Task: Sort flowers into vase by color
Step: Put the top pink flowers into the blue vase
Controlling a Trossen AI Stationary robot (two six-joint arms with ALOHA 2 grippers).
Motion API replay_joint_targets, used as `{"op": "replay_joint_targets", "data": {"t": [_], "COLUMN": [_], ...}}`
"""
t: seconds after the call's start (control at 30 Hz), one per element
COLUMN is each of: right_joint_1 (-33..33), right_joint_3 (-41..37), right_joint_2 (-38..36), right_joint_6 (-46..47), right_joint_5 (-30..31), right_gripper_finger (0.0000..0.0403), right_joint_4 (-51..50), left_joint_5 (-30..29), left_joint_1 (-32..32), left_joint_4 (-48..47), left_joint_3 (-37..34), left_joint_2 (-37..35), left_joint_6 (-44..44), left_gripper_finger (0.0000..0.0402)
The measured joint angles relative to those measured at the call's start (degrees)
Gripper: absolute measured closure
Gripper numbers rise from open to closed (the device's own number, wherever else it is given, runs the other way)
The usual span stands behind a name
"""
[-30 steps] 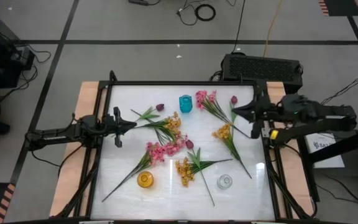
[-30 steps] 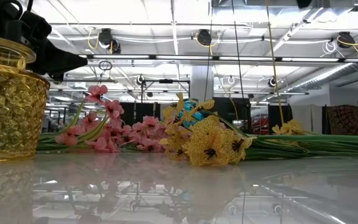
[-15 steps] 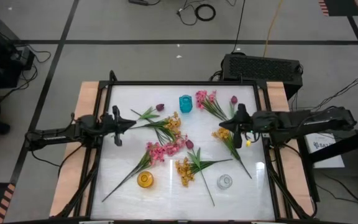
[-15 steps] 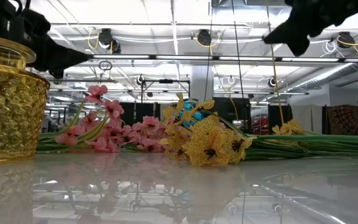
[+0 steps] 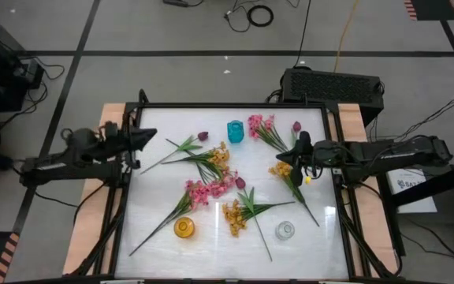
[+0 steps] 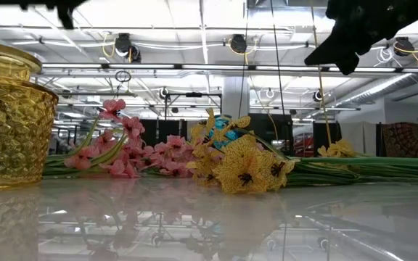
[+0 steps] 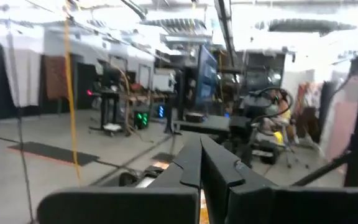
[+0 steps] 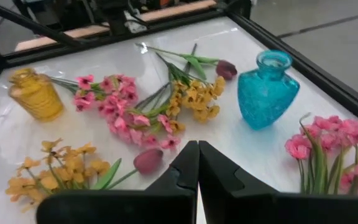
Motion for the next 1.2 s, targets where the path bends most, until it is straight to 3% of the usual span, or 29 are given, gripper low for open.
{"op": "replay_joint_targets", "data": {"t": [0.2,0.57,0.7,0.83,1.07,1.2], "right_joint_1": [-1.54,-3.60,-4.86,-7.55,-16.45,-22.96], "right_joint_3": [0.00,0.00,0.47,6.09,17.75,19.37], "right_joint_2": [3.13,11.41,14.64,17.41,24.08,28.99], "right_joint_6": [0.17,5.09,4.98,7.49,2.26,-1.21], "right_joint_5": [0.01,-0.51,-0.80,-1.88,-1.87,-6.02], "right_gripper_finger": [0.0403,0.0403,0.0402,0.0387,0.0332,0.0293], "right_joint_4": [1.50,3.03,2.26,-3.71,-18.67,-21.95], "left_joint_5": [2.75,2.97,2.99,2.78,2.51,2.36], "left_joint_1": [-0.27,-0.48,-0.59,-0.59,-0.42,-0.42], "left_joint_4": [-11.49,-12.45,-12.29,-11.62,-7.21,-6.63], "left_joint_3": [12.11,12.37,12.37,12.40,12.46,12.46], "left_joint_2": [15.46,32.43,35.82,37.52,37.54,37.54], "left_joint_6": [-0.41,-0.33,-0.33,0.04,0.09,0.15], "left_gripper_finger": [0.0399,0.0384,0.0382,0.0382,0.0381,0.0381]}}
